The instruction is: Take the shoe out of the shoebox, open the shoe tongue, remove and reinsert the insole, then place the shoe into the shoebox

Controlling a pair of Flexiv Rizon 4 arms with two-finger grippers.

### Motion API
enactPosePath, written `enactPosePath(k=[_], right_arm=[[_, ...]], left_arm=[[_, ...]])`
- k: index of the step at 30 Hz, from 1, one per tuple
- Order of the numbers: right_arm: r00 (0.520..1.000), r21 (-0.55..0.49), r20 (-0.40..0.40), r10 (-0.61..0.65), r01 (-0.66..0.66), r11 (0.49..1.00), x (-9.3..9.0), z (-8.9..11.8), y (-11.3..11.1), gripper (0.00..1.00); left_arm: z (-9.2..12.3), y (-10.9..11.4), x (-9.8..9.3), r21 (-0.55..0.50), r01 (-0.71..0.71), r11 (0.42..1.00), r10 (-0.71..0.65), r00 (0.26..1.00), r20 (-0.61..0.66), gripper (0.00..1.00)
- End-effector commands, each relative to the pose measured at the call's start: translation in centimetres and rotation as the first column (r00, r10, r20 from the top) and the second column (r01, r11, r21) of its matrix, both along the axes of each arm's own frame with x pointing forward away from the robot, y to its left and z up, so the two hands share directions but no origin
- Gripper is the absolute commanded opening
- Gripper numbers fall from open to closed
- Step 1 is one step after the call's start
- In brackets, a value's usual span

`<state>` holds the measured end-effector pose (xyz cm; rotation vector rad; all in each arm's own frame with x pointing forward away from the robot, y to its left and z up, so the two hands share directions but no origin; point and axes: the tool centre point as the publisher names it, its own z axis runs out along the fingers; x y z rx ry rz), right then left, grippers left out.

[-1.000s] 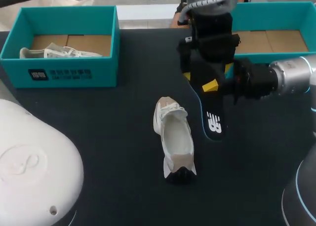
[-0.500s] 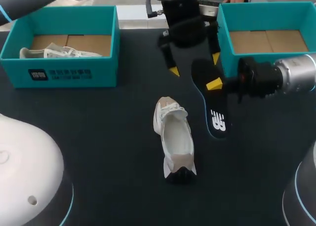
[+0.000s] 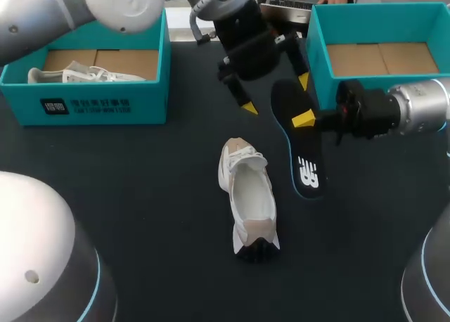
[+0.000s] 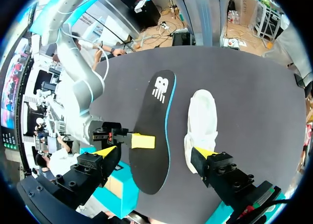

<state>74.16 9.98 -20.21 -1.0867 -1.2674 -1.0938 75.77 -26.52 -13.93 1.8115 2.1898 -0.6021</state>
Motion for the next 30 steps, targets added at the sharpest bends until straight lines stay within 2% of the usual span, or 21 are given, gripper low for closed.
enactPosePath(k=[1,4,9,17,18,21,24,30], right_arm=[[1.0,-0.007,-0.018,-0.009,0.009,1.0,-0.4,0.2,-0.2,0.0],[1.0,-0.007,-0.024,-0.011,0.011,1.0,-0.4,0.1,-0.2,0.0],[1.0,0.002,-0.023,-0.015,0.016,1.0,-0.4,0.2,0.1,0.0],[1.0,0.01,-0.014,-0.019,0.019,1.0,-0.6,0.0,0.4,0.0],[1.0,0.011,-0.014,-0.02,0.02,1.0,-0.6,-0.1,0.4,0.0],[1.0,0.015,-0.01,-0.025,0.026,1.0,-0.6,-0.3,0.5,0.0],[0.999,0.017,-0.029,-0.036,0.037,0.999,-0.8,-0.3,0.5,0.0],[0.999,0.017,-0.029,-0.036,0.037,0.999,-0.8,-0.3,0.5,0.0]], left_arm=[[-1.0,1.2,-0.6,-0.438,-0.044,0.898,0.083,0.994,0.071,1.0],[-1.6,1.5,-0.2,-0.513,-0.087,0.854,0.117,0.993,0.027,1.0],[-2.8,2.0,0.0,-0.592,-0.108,0.799,0.149,0.989,0.021,1.0],[-3.0,2.1,-0.2,-0.715,-0.097,0.692,0.172,0.985,0.032,1.0],[-3.0,2.1,-0.2,-0.747,-0.091,0.658,0.18,0.983,0.039,1.0],[-2.8,2.3,-0.3,-0.791,-0.082,0.607,0.189,0.981,0.044,1.0],[-2.4,2.3,-0.4,-0.809,-0.084,0.581,0.197,0.98,0.04,1.0],[-2.3,2.2,-0.4,-0.806,-0.085,0.586,0.201,0.979,0.043,1.0]])
